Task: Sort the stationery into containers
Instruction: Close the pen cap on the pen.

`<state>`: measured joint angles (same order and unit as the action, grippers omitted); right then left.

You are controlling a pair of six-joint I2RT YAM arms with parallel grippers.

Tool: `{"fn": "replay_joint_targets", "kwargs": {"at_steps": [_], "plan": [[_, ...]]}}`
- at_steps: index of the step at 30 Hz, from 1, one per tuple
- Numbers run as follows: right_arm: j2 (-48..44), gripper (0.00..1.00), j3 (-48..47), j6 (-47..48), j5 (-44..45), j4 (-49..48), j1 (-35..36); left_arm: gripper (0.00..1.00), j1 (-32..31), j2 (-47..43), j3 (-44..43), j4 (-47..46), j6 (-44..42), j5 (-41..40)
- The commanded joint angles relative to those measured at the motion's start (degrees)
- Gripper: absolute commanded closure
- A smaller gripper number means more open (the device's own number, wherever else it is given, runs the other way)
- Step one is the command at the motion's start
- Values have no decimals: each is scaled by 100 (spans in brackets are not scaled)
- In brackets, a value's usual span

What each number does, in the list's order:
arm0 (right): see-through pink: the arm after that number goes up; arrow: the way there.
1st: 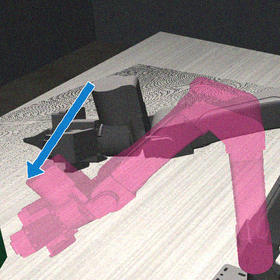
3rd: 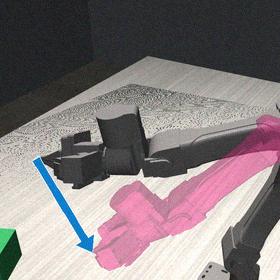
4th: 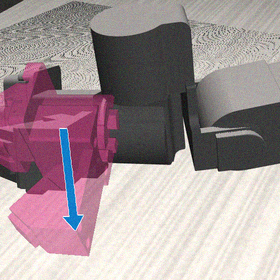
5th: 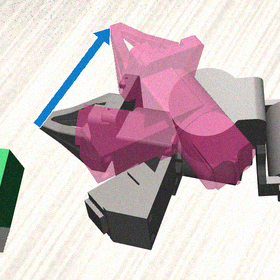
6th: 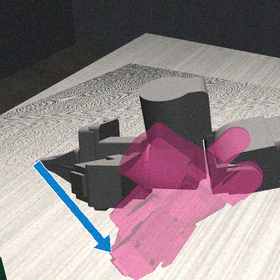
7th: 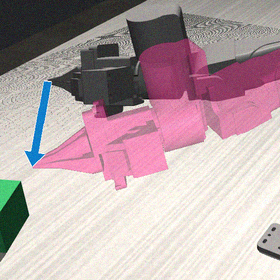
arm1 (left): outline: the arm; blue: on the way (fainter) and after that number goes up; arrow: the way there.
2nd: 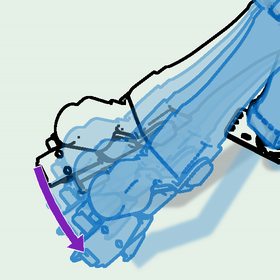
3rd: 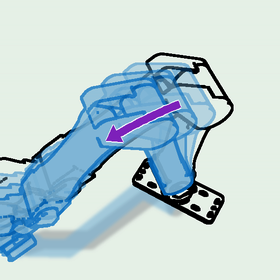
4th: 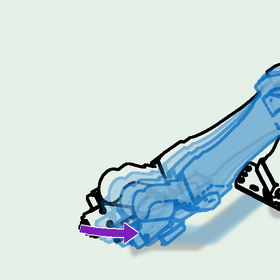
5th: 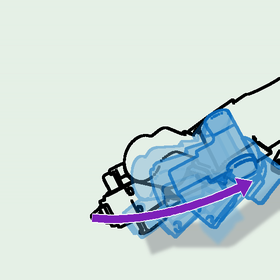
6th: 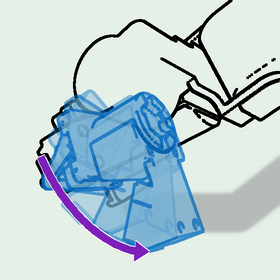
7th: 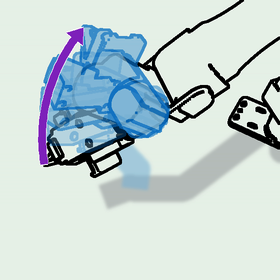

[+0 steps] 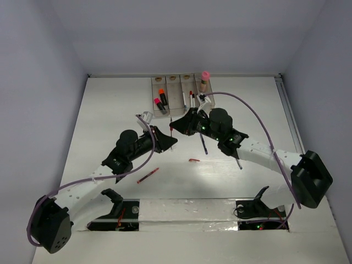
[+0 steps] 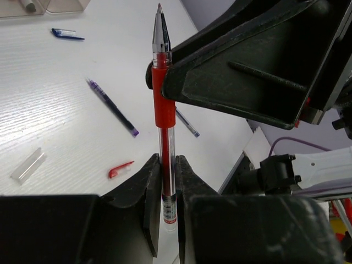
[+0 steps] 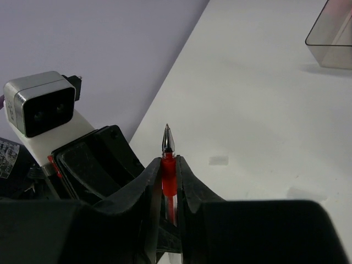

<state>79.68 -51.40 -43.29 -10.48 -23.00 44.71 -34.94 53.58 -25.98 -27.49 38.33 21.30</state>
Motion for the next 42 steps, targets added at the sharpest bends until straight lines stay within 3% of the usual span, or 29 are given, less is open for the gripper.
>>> {"fn": "replay_joint_targets", "kwargs": {"at_steps": [1,6,14,18,28,42], "plan": [[-259,74,-230,232,55,322,29,100,-39,-514,-267,390,-387,-126],[-786,53,-265,1137,-296,1435,-278,100,-39,-954,-399,990,-414,128],[-1367,51,-232,2815,-427,3275,-331,100,-39,-1237,-1128,2422,-1107,41],[-852,51,-248,3352,-955,4135,-331,100,-39,-1227,-1506,2914,-1468,-161],[573,47,-660,3810,-34,4743,-200,100,13,-1376,-1955,2784,-1557,-373],[1858,45,-1232,4083,652,5025,223,100,66,-1649,-2025,2678,-1618,-478]]}}
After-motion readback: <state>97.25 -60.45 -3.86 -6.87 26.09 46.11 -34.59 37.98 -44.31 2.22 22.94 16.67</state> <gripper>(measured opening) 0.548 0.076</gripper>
